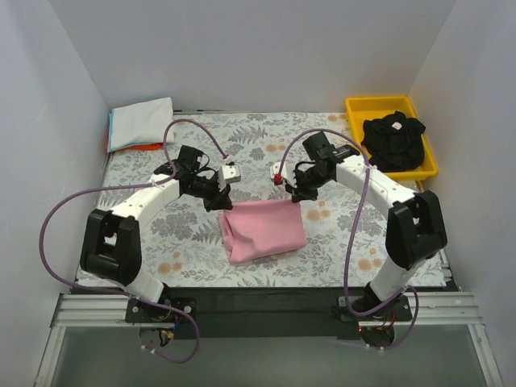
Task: Fold and stack the t-shirts
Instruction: Fold the tshirt
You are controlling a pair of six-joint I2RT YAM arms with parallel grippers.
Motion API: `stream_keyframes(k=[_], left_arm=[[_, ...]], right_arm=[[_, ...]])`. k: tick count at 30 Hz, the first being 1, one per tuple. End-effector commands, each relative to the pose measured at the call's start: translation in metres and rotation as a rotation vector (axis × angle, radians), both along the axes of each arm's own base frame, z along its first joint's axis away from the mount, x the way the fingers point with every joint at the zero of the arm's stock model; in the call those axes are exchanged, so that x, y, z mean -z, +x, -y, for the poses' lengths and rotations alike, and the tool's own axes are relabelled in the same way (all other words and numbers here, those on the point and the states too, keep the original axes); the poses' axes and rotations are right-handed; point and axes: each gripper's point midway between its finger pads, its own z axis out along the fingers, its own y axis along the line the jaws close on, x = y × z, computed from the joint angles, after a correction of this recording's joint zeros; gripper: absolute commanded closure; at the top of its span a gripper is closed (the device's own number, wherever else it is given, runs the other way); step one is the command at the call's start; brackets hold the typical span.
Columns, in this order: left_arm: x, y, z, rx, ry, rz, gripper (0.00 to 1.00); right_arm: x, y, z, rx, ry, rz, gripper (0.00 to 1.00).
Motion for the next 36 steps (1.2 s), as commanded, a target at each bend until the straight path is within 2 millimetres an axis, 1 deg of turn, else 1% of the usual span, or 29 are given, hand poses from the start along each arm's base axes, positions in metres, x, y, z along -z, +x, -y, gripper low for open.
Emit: stream_keyframes(k=[1,2,4,6,8,9,10,11,12,13,15,16,17,18,19,20,21,22,23,24,25,27,28,30,31,32,33,34,36], left_arm=[[0.01,0.007,-0.003,-0.009,0.01,0.004,1.0],[0.017,0.007,-0.006,-0.02,0.024,-0.017,1.0],[0.024,0.003,-0.009,-0.028,0.042,-0.04,1.0],[0.029,-0.002,-0.012,-0.037,0.056,-0.048,1.0],[0.021,-0.001,-0.012,-0.047,0.043,-0.03,1.0],[0.017,-0.001,-0.011,-0.05,0.035,-0.027,1.0],[0.012,0.0,-0.01,-0.054,0.028,-0.019,1.0],[0.005,0.001,-0.009,-0.061,0.02,-0.009,1.0],[-0.001,0.006,-0.009,-0.068,0.019,0.01,1.0],[-0.004,0.011,-0.009,-0.077,0.02,0.021,1.0],[-0.013,0.023,-0.007,-0.096,0.018,0.049,1.0],[-0.014,0.026,-0.008,-0.099,0.023,0.059,1.0],[-0.017,0.028,-0.006,-0.095,0.019,0.063,1.0],[-0.02,0.028,-0.006,-0.087,0.015,0.067,1.0],[-0.03,0.027,-0.001,-0.064,-0.008,0.075,1.0],[-0.038,0.022,0.002,-0.038,-0.028,0.074,1.0],[-0.04,0.009,0.001,-0.015,-0.029,0.036,1.0],[-0.052,0.0,0.006,0.031,-0.053,0.047,1.0],[-0.054,-0.01,0.008,0.061,-0.053,0.035,1.0],[-0.051,-0.031,0.005,0.093,-0.034,-0.025,1.0],[-0.054,-0.043,0.004,0.147,-0.028,-0.001,1.0],[-0.048,-0.078,0.001,0.213,0.009,-0.064,1.0],[-0.054,-0.09,0.001,0.261,0.007,-0.022,1.0],[-0.051,-0.113,-0.004,0.307,0.028,-0.021,1.0],[-0.056,-0.134,-0.005,0.361,0.041,-0.007,1.0],[-0.053,-0.146,-0.007,0.402,0.06,0.007,1.0],[-0.05,-0.158,-0.012,0.43,0.094,0.004,1.0],[-0.055,-0.173,-0.009,0.483,0.095,0.038,1.0],[-0.052,-0.192,-0.011,0.526,0.114,0.029,1.0]], right_arm=[[0.006,0.007,-0.014,-0.006,0.043,-0.06,0.99],[0.02,0.007,-0.017,-0.005,0.027,-0.097,0.99],[0.035,0.011,-0.02,0.02,0.011,-0.148,0.99],[0.04,0.014,-0.023,0.041,0.013,-0.177,0.99],[0.038,0.014,-0.026,0.058,0.021,-0.192,0.99],[0.035,0.014,-0.025,0.061,0.024,-0.189,0.99],[0.025,0.014,-0.024,0.064,0.036,-0.166,0.99],[0.024,0.01,-0.021,0.071,0.028,-0.163,0.99],[0.019,0.011,-0.019,0.079,0.029,-0.147,0.99],[0.005,0.01,-0.017,0.087,0.041,-0.116,0.99],[-0.004,0.004,-0.013,0.1,0.044,-0.095,0.99],[-0.019,0.001,-0.01,0.1,0.065,-0.06,0.99],[-0.021,-0.006,-0.007,0.102,0.069,-0.063,0.99],[-0.025,-0.011,-0.006,0.108,0.079,-0.066,0.99],[-0.038,-0.016,-0.004,0.108,0.102,-0.042,0.99],[-0.041,-0.023,-0.002,0.108,0.102,-0.043,0.99],[-0.035,-0.034,0.0,0.097,0.092,-0.055,0.99],[-0.044,-0.042,0.003,0.073,0.102,-0.018,0.99],[-0.042,-0.052,0.002,0.047,0.089,-0.005,0.99],[-0.034,-0.064,0.006,0.031,0.071,-0.015,0.99],[-0.037,-0.071,0.008,0.01,0.076,0.009,0.99],[-0.032,-0.088,0.007,-0.033,0.061,0.009,0.99],[-0.027,-0.098,0.012,-0.058,0.046,0.008,0.99],[-0.019,-0.113,0.014,-0.109,0.02,0.018,0.99],[-0.015,-0.121,0.02,-0.129,0.009,0.025,0.99],[-0.01,-0.127,0.024,-0.164,-0.012,0.04,0.99],[-0.007,-0.134,0.026,-0.191,-0.02,0.05,0.99],[-0.01,-0.139,0.03,-0.209,-0.016,0.072,0.99],[-0.004,-0.153,0.035,-0.286,-0.027,0.094,0.99]])
